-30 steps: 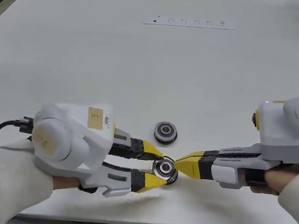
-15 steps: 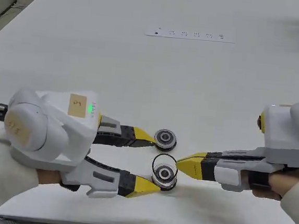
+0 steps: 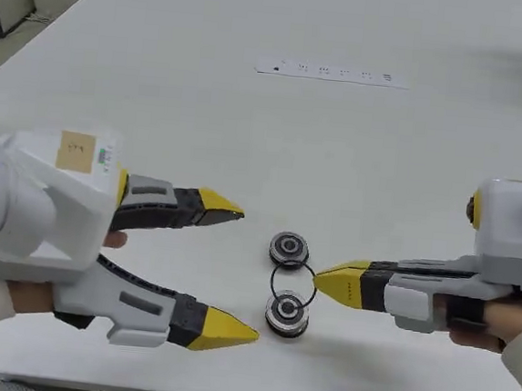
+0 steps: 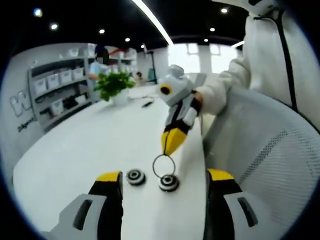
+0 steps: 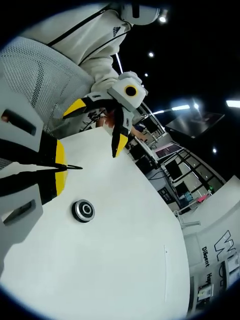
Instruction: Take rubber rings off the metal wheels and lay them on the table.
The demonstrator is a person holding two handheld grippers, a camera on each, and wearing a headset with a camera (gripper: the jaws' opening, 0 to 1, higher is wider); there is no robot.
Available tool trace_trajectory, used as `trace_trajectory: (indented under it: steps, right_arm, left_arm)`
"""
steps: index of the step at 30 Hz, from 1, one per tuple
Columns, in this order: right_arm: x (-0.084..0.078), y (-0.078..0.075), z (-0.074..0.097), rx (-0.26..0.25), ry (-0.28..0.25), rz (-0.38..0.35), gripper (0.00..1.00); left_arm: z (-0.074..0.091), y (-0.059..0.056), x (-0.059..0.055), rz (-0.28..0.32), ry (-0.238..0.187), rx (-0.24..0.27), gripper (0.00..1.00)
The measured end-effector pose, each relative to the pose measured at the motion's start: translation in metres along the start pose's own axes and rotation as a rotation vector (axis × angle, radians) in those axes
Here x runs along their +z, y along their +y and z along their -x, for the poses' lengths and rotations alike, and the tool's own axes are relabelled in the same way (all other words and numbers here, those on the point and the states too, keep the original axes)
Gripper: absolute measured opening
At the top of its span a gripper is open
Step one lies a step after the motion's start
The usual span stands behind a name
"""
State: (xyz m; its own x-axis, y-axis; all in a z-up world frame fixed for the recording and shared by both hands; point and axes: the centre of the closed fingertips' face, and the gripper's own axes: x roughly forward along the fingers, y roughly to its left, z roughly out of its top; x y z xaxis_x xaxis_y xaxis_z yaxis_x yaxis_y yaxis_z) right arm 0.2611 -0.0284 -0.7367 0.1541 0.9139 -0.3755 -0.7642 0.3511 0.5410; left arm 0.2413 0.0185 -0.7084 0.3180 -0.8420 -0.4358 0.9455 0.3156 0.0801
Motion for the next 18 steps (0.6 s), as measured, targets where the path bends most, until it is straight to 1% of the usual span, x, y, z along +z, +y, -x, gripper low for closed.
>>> trace_trajectory:
  steps: [2,4,6,9,12,14,17,18]
  right_arm:
    - [0.002,0.000,0.001,-0.005,-0.003,-0.001,0.00]
    - [0.004,0.001,0.002,-0.004,-0.010,-0.002,0.00]
    - [0.006,0.003,0.003,-0.004,-0.013,0.001,0.00]
    - [0.010,0.006,0.004,-0.005,-0.024,0.010,0.00]
    - [0.014,0.007,0.007,-0.007,-0.039,0.006,0.00]
    - [0.018,0.008,0.009,-0.008,-0.051,0.004,0.00]
    - [0.024,0.011,0.011,-0.006,-0.062,0.004,0.00]
    - [0.026,0.014,0.011,0.002,-0.067,-0.001,0.00]
  left_arm:
    - [0.009,0.002,-0.001,-0.003,0.008,0.010,0.76]
    - [0.017,0.003,-0.001,0.005,0.005,0.013,0.79]
    - [0.027,0.007,-0.006,0.022,0.015,0.034,0.80]
    - [0.038,0.011,-0.011,0.030,0.027,0.060,0.81]
    - [0.046,0.014,-0.011,0.042,0.023,0.079,0.83]
    - [0.052,0.015,-0.009,0.042,0.013,0.093,0.84]
    - [0.060,0.016,-0.009,0.053,0.007,0.113,0.84]
    - [0.062,0.017,-0.009,0.059,0.006,0.116,0.85]
